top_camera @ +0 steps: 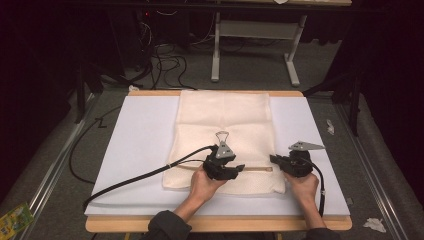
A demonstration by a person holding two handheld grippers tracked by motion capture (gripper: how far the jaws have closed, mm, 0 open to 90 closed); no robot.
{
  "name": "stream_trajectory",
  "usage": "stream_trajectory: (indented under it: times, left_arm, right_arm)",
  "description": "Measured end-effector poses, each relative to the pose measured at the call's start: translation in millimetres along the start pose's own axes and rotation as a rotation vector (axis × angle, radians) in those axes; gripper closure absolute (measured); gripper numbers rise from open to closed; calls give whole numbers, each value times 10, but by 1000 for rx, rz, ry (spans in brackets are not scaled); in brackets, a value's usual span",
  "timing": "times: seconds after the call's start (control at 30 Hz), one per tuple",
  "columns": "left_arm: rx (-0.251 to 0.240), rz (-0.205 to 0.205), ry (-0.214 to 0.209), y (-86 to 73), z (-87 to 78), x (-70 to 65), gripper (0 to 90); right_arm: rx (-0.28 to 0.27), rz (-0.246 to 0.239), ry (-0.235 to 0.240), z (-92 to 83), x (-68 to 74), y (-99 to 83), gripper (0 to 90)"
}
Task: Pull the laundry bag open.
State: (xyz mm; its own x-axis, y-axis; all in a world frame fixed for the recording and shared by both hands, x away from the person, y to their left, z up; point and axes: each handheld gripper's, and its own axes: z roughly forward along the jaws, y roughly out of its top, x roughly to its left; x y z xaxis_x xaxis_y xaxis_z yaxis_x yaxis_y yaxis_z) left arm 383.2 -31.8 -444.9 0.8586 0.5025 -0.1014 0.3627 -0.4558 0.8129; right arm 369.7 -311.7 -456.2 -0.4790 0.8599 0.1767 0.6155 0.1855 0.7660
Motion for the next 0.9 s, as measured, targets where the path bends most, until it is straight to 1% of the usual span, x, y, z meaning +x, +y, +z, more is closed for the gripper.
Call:
stream_trajectory:
  times: [0.1, 0.2, 0.3, 0.37, 0.43, 0.5, 0.57, 0.63, 0.7, 0.77, 0.83, 0.9]
  left_arm:
    - [13, 16, -8, 14, 38, -45, 518]
    - [12, 13, -26, 28, 83, -74, 527]
    - [14, 27, -38, 49, 134, -125, 534]
    - [0, 9, -59, 50, 153, -130, 543]
    - [4, -2, -66, 48, 170, -127, 551]
    - [7, -4, -66, 42, 181, -124, 556]
    - [1, -6, -66, 42, 185, -127, 560]
    - [-5, -13, -75, 50, 194, -131, 562]
    - [2, 6, -69, 62, 210, -159, 568]
    - [7, 18, -80, 77, 247, -216, 573]
    - [4, 7, -99, 85, 278, -237, 578]
    - [13, 13, -100, 95, 321, -256, 586]
  right_arm:
    - [-2, 3, 3, -5, 2, 1, 878]
    - [-2, 6, 7, -5, -1, 1, 878]
    - [-4, 2, 10, -13, -3, 6, 878]
    - [-2, 0, 10, -13, -3, 9, 878]
    - [-2, 7, 11, -13, 3, 13, 878]
    - [-2, 1, 11, -20, 10, 20, 878]
    - [-3, -2, 9, -20, 15, 25, 878]
    - [-4, -3, 10, -19, 16, 31, 878]
    - [-6, -5, 12, -20, 23, 37, 878]
    - [-5, -2, 14, -12, 28, 37, 878]
    - [-5, 0, 17, -14, 37, 38, 879]
    - [-7, -2, 19, -19, 41, 40, 879]
